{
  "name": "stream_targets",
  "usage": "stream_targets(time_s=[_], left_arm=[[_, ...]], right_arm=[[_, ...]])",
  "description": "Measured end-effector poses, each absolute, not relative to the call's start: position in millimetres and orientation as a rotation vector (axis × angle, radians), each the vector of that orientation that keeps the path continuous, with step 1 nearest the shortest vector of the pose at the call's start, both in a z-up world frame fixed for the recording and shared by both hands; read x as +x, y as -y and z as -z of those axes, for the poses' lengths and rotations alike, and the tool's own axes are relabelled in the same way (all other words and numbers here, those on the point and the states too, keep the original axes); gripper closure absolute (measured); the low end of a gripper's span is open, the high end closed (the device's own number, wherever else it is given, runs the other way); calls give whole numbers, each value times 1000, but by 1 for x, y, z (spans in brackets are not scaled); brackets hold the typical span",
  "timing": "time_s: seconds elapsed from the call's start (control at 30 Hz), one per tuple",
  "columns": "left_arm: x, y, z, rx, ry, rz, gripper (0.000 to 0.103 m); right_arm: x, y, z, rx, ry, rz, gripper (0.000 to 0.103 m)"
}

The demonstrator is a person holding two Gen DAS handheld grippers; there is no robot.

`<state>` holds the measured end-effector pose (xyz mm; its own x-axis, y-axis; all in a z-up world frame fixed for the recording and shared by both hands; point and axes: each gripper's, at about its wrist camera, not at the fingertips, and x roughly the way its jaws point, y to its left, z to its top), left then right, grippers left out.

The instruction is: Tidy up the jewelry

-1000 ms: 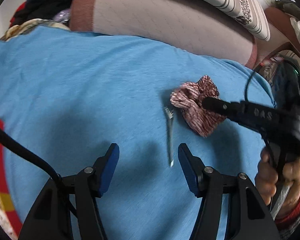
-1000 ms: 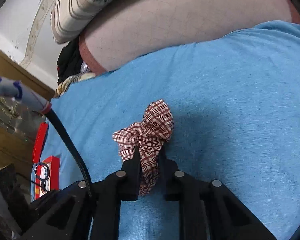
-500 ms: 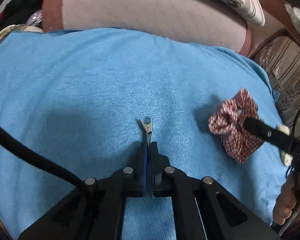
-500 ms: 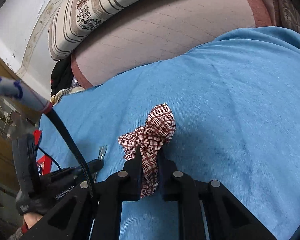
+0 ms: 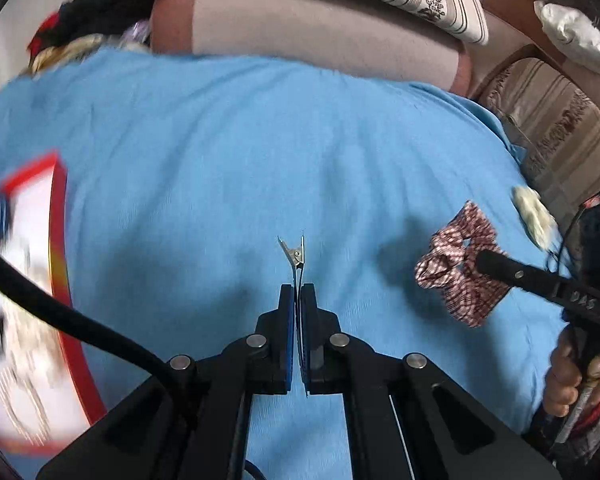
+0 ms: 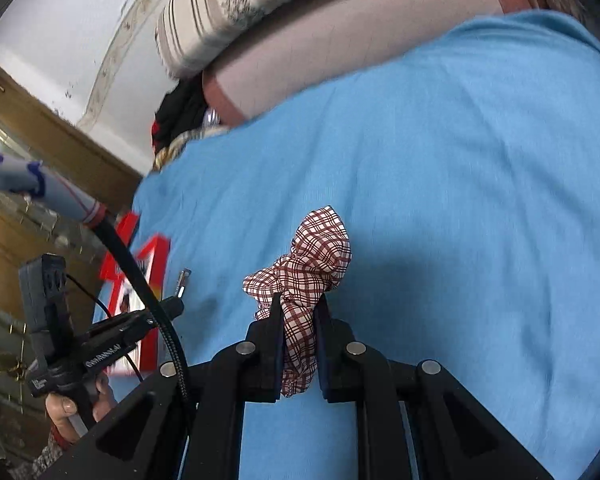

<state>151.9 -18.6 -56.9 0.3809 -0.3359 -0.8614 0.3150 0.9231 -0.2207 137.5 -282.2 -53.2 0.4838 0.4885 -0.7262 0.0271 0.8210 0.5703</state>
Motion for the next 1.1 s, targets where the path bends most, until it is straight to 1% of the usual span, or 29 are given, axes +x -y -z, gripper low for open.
stream_targets(time_s=[0.03, 0.07, 0.1, 0.13, 0.17, 0.2, 0.23, 0.27, 0.3, 0.37, 0.4, 0.6, 0.87, 0.9, 0.93, 1.0, 1.03, 1.07, 1.1], left_arm=[[143, 14, 63, -27, -1112, 417, 100], [138, 10, 69, -29, -1120, 418, 100], [133, 7, 75, -29, -1130, 409, 98], [131, 4, 81, -25, -1135, 385, 97], [128, 0, 83, -24, -1132, 366, 94], [125, -4, 83, -29, -1129, 357, 85], [123, -9, 81, -44, -1121, 355, 78], [118, -13, 77, -60, -1107, 353, 63], [114, -18, 73, -74, -1087, 349, 53], [108, -24, 66, -83, -1056, 330, 47], [105, -27, 65, -78, -1050, 319, 46], [97, -29, 76, -58, -1071, 296, 46], [118, -12, 95, -57, -1106, 322, 46], [118, -9, 96, -49, -1100, 320, 48], [119, -7, 96, -42, -1095, 322, 52], [121, -5, 99, -28, -1095, 316, 86], [123, -6, 100, -23, -1099, 313, 92], [123, -7, 100, -33, -1099, 317, 96], [123, -7, 99, -36, -1095, 316, 97]], right_arm=[[128, 277, 57, 533, -1050, -281, 85], [123, 273, 61, 495, -1060, -264, 79], [118, 268, 63, 447, -1069, -234, 73], [114, 265, 65, 400, -1071, -198, 61], [109, 261, 65, 359, -1060, -172, 53], [105, 260, 64, 344, -1052, -165, 51], [101, 259, 62, 331, -1044, -156, 46], [97, 260, 59, 324, -1034, -146, 43], [93, 261, 57, 323, -1023, -141, 42], [87, 265, 55, 329, -1004, -123, 38], [83, 268, 55, 337, -1001, -116, 38], [71, 271, 55, 370, -984, -91, 38], [95, 255, 64, 333, -1009, -82, 38], [98, 252, 66, 324, -1013, -84, 38], [101, 248, 68, 315, -1015, -84, 38], [105, 243, 70, 300, -1017, -82, 38], [106, 241, 72, 292, -1021, -87, 38], [107, 239, 73, 284, -1024, -89, 42], [107, 237, 73, 273, -1026, -86, 49]])
